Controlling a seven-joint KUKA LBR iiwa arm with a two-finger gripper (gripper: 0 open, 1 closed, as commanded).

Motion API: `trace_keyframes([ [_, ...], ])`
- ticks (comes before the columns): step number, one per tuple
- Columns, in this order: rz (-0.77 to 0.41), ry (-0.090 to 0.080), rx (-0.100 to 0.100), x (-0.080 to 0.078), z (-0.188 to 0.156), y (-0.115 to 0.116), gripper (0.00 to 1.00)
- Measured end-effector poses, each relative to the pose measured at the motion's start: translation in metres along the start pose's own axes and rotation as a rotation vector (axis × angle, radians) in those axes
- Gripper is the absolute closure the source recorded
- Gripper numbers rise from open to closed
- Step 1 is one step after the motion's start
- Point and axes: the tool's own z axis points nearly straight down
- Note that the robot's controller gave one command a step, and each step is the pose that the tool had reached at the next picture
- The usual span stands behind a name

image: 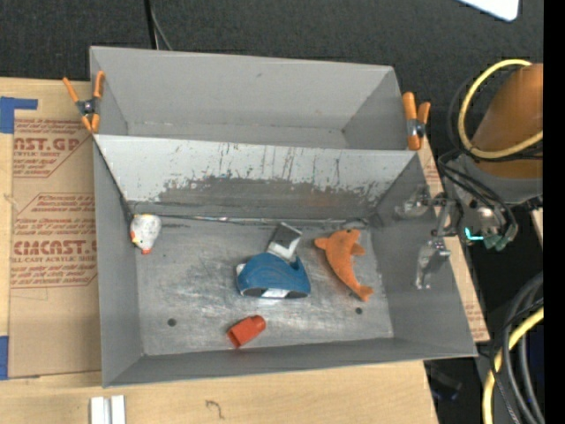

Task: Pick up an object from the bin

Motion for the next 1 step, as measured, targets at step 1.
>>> trace_keyframes([
  [1,-0.002,-0.007,0.002,-0.0017,-0.0040,0.0006,0.00],
])
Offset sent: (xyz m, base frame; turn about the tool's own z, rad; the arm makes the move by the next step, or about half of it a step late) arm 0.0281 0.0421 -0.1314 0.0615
